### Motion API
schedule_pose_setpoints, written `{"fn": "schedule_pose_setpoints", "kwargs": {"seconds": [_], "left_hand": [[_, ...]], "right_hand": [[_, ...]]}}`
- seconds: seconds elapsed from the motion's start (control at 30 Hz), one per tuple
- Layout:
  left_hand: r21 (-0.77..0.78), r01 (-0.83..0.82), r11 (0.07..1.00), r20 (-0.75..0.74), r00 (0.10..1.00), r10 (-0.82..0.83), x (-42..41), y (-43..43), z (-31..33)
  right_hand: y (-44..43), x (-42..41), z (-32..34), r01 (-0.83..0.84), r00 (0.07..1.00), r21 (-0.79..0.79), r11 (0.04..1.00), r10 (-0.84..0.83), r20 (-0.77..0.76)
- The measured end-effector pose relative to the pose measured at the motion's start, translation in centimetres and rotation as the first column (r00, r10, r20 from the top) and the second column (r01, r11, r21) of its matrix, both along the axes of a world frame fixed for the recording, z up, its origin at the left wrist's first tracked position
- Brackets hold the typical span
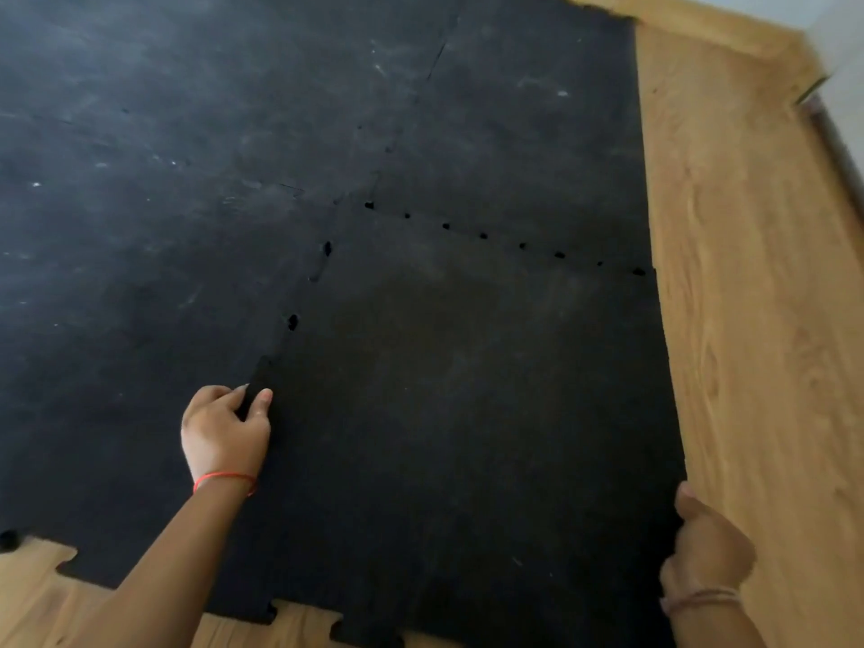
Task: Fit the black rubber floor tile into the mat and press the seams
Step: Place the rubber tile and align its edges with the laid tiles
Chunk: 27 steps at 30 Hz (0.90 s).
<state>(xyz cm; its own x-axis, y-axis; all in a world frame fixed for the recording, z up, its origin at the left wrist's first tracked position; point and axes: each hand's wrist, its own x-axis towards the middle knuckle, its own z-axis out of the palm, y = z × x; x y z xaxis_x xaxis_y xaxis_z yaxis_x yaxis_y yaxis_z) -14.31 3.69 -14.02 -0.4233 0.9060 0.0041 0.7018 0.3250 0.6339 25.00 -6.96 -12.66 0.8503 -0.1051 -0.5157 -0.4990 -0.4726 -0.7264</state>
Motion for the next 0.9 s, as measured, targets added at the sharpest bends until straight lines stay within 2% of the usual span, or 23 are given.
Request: {"fn": "schedule_pose_setpoints", "kwargs": {"seconds": [0.07,0.17,0.23,0.4,0.6,0.77,0.9], "left_hand": [[-0.001,-0.009,1.000,0.006,1.000,0.009,0.6,0.0,-0.2],[-0.009,-0.045,0.999,0.021,0.999,0.046,1.1,0.1,-0.4],[-0.012,-0.058,0.998,0.040,0.998,0.058,1.3,0.4,-0.4],[-0.035,-0.038,0.999,0.068,0.997,0.040,1.5,0.8,-0.4],[-0.022,-0.018,1.000,-0.019,1.000,0.017,2.3,-0.7,-0.3],[-0.027,-0.053,0.998,0.037,0.998,0.054,2.0,-0.6,-0.1],[-0.022,-0.069,0.997,0.021,0.997,0.069,1.6,-0.6,-0.3]], "right_hand": [[0.0,0.5,0.6,0.001,1.000,0.026,1.000,-0.002,0.019],[-0.4,0.1,0.6,-0.118,0.982,0.038,0.992,0.111,0.155],[-0.8,-0.4,-0.5,-0.182,0.967,0.002,0.983,0.178,0.183],[-0.7,-1.1,-1.3,-0.286,0.939,-0.148,0.947,0.308,0.154],[-0.5,-1.4,-0.2,-0.297,0.932,-0.207,0.932,0.331,0.150],[-0.5,-1.0,0.1,-0.362,0.911,-0.288,0.887,0.402,0.092],[-0.5,-1.2,-0.2,-0.388,0.905,-0.341,0.856,0.425,0.036]]}}
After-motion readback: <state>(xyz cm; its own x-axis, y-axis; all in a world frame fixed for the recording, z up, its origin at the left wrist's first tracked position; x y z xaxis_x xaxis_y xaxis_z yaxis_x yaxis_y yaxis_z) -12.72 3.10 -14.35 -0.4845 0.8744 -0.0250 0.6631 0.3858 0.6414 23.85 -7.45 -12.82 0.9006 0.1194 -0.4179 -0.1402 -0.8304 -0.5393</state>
